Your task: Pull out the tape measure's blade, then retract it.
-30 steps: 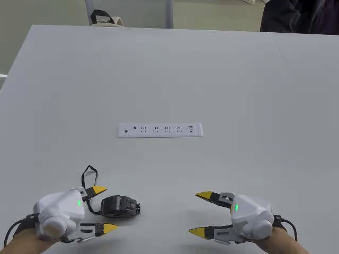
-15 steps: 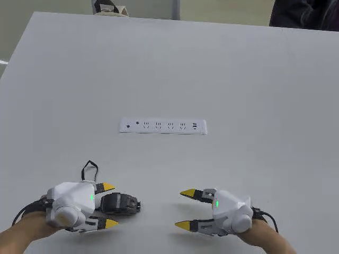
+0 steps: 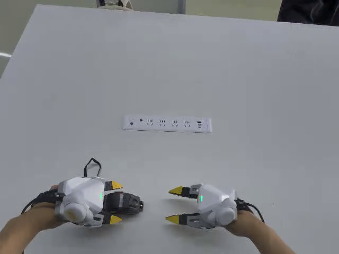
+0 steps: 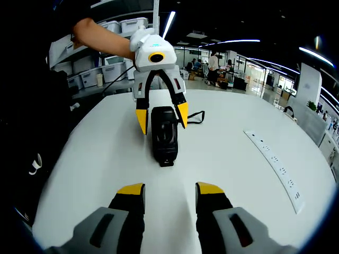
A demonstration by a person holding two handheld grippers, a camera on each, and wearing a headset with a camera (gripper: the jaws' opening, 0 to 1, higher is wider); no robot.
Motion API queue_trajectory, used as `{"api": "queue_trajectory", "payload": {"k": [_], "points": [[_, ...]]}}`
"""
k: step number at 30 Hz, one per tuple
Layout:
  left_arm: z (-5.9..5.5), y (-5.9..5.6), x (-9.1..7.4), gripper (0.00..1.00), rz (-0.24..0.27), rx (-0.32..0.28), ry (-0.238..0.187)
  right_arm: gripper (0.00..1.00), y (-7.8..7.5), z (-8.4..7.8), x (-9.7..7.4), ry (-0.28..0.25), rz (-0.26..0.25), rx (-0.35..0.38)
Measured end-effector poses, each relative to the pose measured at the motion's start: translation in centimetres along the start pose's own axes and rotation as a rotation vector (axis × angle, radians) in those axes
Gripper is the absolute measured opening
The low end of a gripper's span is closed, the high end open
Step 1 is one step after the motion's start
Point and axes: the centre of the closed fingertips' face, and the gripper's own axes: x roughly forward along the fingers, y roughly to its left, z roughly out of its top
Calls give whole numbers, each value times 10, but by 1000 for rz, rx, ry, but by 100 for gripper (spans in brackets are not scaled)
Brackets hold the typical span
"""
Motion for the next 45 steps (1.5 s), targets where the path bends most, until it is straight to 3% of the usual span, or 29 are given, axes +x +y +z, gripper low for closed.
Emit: {"api": "queue_trajectory", "payload": {"k": [6, 22, 34, 45], "points": [[3, -2, 6, 35, -30, 41, 10, 35, 3, 4, 15, 0, 34, -16], [4, -3, 4, 33, -24, 22, 14, 27, 9, 11, 58, 26, 116, -75], [-2, -1, 4, 32, -21, 5, 7, 17, 8, 9, 75, 55, 114, -53], [-3, 1, 4, 32, -8, -19, 0, 14, 8, 6, 73, 66, 120, -23]]}}
